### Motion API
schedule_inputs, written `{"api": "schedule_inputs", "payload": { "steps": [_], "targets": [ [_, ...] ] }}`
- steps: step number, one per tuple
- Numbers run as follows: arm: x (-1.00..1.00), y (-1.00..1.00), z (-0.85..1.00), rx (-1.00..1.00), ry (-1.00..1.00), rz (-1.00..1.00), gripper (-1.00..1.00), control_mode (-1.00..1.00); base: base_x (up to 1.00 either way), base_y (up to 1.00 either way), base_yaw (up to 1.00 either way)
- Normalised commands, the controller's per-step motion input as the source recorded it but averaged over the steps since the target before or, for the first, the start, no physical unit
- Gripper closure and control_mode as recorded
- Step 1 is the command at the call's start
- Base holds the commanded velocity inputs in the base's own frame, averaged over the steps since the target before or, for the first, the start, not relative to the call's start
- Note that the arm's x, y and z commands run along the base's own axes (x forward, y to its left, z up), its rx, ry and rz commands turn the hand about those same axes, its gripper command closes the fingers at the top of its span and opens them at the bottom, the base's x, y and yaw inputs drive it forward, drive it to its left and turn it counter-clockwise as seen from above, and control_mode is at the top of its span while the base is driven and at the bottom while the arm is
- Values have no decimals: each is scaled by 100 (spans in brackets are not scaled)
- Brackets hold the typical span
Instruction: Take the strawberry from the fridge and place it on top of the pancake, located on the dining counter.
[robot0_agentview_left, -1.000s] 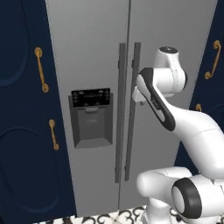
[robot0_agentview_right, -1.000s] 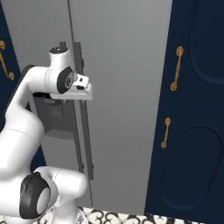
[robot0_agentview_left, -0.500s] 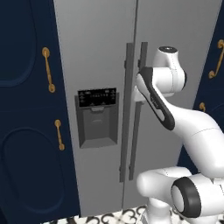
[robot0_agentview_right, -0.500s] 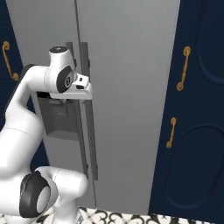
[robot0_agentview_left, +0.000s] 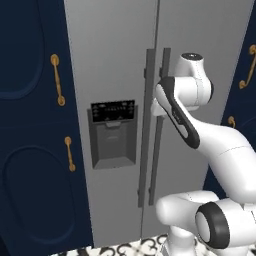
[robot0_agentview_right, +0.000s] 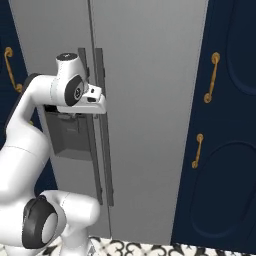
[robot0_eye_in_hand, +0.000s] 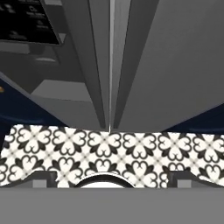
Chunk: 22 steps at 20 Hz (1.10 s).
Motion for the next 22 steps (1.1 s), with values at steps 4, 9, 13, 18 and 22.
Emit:
{"api": "schedule_inputs", "payload": {
  "steps": [4, 9, 13, 18, 22],
  "targets": [
    [0, 0, 0, 0, 0, 0, -100, 100, -42, -7, -5],
    [0, 0, 0, 0, 0, 0, -100, 100, -45, -2, -3],
    [0, 0, 0, 0, 0, 0, -100, 100, -45, 0, -1],
    [0, 0, -1, 0, 0, 0, -100, -100, -10, 0, 0],
    [18, -1, -42, 3, -22, 0, -100, -100, 0, 0, 0]
  ]
}}
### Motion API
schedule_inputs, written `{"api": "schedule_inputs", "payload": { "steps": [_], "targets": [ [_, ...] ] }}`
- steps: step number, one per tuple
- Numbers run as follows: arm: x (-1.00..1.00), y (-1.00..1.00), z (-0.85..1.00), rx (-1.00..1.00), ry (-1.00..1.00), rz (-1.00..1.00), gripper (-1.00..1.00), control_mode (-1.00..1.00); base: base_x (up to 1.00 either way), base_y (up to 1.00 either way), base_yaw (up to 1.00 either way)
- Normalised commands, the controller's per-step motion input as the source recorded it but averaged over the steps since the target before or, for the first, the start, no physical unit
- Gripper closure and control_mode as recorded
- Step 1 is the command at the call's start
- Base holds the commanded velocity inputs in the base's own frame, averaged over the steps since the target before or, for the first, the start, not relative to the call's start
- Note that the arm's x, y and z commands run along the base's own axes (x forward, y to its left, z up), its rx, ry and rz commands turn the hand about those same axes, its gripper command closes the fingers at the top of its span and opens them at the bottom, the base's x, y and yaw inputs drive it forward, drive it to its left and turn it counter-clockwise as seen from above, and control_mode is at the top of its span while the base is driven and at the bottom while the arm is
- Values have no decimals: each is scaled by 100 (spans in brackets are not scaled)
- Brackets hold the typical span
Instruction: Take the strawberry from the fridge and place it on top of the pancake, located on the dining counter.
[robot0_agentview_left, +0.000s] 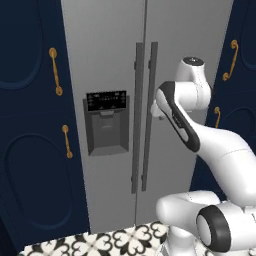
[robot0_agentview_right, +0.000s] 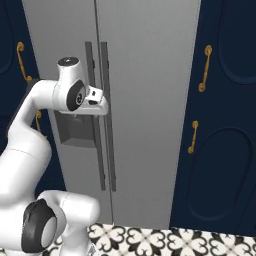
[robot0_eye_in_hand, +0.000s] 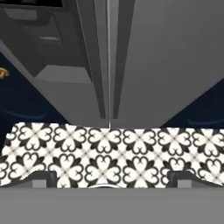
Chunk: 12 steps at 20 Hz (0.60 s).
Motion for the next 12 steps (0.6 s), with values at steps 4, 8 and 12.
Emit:
{"api": "schedule_inputs", "payload": {
  "steps": [4, 8, 12],
  "targets": [
    [57, -4, -11, 1, -22, 2, -100, -100, 0, 0, 0],
    [99, 0, 0, 0, -32, 0, -100, -100, 0, 0, 0],
    [91, -2, 2, 1, -10, -8, -100, -100, 0, 0, 0]
  ]
}}
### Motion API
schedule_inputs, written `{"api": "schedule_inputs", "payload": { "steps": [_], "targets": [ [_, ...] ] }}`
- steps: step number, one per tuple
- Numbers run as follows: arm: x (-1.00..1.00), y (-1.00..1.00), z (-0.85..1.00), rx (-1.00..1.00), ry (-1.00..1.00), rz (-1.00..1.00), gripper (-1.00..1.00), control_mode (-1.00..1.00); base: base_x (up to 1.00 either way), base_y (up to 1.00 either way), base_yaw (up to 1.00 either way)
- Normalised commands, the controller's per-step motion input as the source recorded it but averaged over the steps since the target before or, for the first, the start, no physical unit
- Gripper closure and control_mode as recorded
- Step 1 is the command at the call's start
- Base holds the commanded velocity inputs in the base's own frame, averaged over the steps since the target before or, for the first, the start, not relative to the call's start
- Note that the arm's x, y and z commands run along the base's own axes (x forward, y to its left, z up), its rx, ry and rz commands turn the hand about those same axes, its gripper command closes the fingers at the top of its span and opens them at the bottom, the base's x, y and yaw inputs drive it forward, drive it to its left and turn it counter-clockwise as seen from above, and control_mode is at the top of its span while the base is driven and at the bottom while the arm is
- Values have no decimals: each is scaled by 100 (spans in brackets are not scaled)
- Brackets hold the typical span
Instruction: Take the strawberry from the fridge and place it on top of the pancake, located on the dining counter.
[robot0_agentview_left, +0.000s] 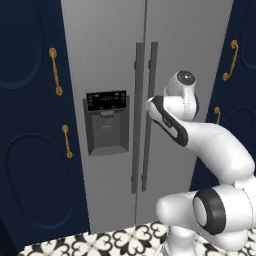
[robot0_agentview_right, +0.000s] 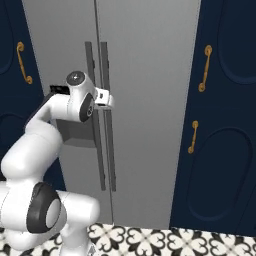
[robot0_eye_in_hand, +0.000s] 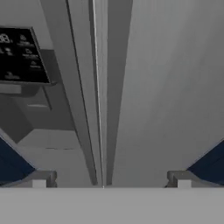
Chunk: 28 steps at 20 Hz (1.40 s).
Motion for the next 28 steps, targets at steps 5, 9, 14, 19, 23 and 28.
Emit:
{"api": "schedule_inputs", "payload": {
  "steps": [5, 9, 14, 19, 23, 28],
  "targets": [
    [89, 0, 2, 2, -4, -8, -100, -100, 0, 0, 0],
    [62, -2, 4, 15, -2, -1, -100, -100, 0, 0, 0],
    [11, -9, 21, 10, -24, 0, -100, -100, 0, 0, 0],
    [20, 0, 15, 0, -15, 0, -100, -100, 0, 0, 0],
    [38, 0, 0, -1, -4, -1, -100, -100, 0, 0, 0],
    [50, 0, 0, -4, -17, -2, -100, -100, 0, 0, 0]
  ]
}}
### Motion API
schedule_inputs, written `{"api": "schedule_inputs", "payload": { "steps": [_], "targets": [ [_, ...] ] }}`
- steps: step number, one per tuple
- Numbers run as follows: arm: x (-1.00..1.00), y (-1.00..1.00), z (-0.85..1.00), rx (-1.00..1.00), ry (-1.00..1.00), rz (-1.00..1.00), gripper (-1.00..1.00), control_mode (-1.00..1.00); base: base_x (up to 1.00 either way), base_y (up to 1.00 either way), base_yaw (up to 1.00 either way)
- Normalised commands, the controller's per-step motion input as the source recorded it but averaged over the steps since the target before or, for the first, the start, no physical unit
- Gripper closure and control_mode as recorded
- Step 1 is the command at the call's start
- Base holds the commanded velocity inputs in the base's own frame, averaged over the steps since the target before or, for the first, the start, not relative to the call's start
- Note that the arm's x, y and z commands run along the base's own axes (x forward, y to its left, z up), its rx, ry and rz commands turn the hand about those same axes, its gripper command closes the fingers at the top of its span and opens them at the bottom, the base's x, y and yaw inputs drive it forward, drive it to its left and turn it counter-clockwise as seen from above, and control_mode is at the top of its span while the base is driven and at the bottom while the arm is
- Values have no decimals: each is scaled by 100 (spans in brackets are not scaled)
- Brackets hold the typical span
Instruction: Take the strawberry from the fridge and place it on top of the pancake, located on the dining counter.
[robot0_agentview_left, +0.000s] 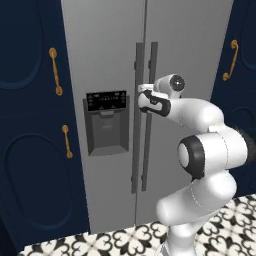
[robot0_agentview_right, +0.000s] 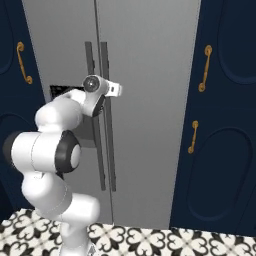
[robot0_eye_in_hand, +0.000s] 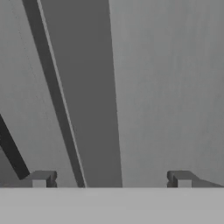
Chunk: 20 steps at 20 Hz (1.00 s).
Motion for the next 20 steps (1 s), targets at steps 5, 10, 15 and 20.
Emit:
{"api": "schedule_inputs", "payload": {
  "steps": [5, 10, 15, 20],
  "targets": [
    [50, 0, 0, -1, -8, -1, -100, -100, 0, 0, 0],
    [28, 0, 0, 0, -7, 0, 100, -100, 0, 0, 0],
    [-2, -3, 6, 0, -1, 0, 100, -100, 0, 0, 0],
    [-56, -20, -6, 0, 16, -8, 100, -100, 0, 0, 0]
  ]
}}
